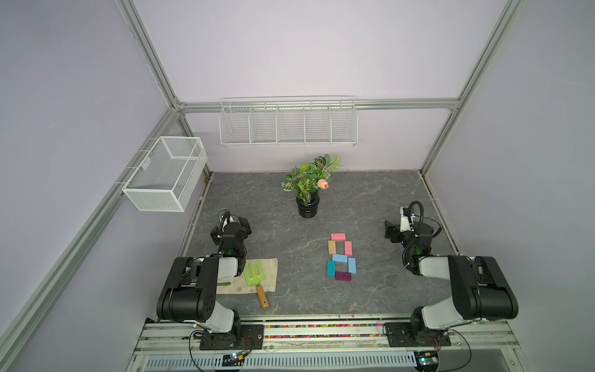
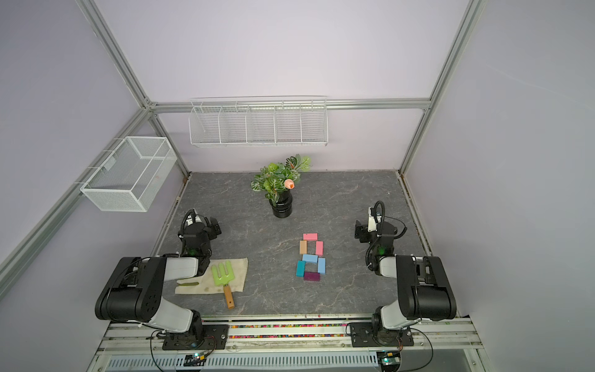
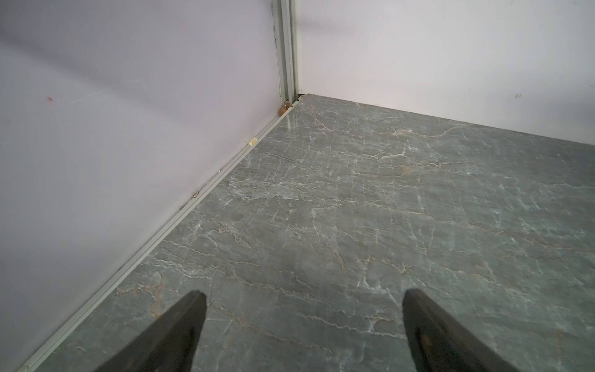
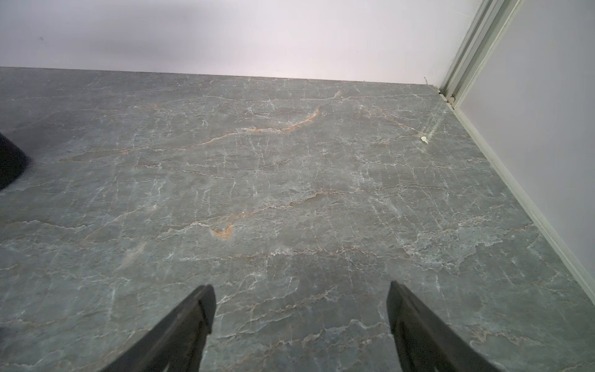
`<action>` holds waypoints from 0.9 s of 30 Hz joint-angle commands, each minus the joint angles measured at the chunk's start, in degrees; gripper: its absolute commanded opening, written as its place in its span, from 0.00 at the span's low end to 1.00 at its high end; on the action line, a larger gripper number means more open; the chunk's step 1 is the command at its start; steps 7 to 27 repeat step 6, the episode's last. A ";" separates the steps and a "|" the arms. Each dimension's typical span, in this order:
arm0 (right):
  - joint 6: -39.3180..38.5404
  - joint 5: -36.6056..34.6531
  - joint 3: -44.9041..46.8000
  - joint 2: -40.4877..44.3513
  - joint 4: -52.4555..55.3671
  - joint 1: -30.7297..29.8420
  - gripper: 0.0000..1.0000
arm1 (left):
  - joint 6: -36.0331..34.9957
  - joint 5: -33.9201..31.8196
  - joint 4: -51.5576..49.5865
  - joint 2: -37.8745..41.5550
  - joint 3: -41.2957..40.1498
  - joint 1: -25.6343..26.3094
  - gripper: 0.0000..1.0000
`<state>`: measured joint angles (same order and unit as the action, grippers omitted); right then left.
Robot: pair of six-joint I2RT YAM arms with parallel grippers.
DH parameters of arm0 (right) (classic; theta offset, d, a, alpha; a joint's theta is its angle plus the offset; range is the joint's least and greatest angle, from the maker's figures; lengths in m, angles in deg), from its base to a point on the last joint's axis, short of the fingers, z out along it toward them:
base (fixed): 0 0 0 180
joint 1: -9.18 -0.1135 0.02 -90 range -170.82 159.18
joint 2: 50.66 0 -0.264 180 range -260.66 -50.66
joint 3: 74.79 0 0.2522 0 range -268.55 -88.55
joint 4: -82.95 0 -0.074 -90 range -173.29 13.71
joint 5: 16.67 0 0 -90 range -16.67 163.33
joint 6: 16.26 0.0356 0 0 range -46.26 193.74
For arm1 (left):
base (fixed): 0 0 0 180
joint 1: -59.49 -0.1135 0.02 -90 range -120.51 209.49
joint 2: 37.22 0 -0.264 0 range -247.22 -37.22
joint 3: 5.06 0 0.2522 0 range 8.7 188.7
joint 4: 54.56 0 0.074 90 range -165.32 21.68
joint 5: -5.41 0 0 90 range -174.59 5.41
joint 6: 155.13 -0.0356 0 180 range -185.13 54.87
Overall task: Assemble the number 8 with building blocks
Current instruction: Reset both arms
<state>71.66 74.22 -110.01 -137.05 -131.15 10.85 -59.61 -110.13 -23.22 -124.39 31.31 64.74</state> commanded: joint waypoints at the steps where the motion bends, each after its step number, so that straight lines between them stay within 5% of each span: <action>1: 0.22 -0.77 -0.70 -0.62 0.04 -0.17 0.89 | -0.33 0.62 0.23 0.51 1.34 -0.16 0.99; 27: 0.54 -2.31 -1.07 -0.56 0.83 -0.53 0.89 | -0.33 0.67 0.19 0.48 1.37 -0.16 0.99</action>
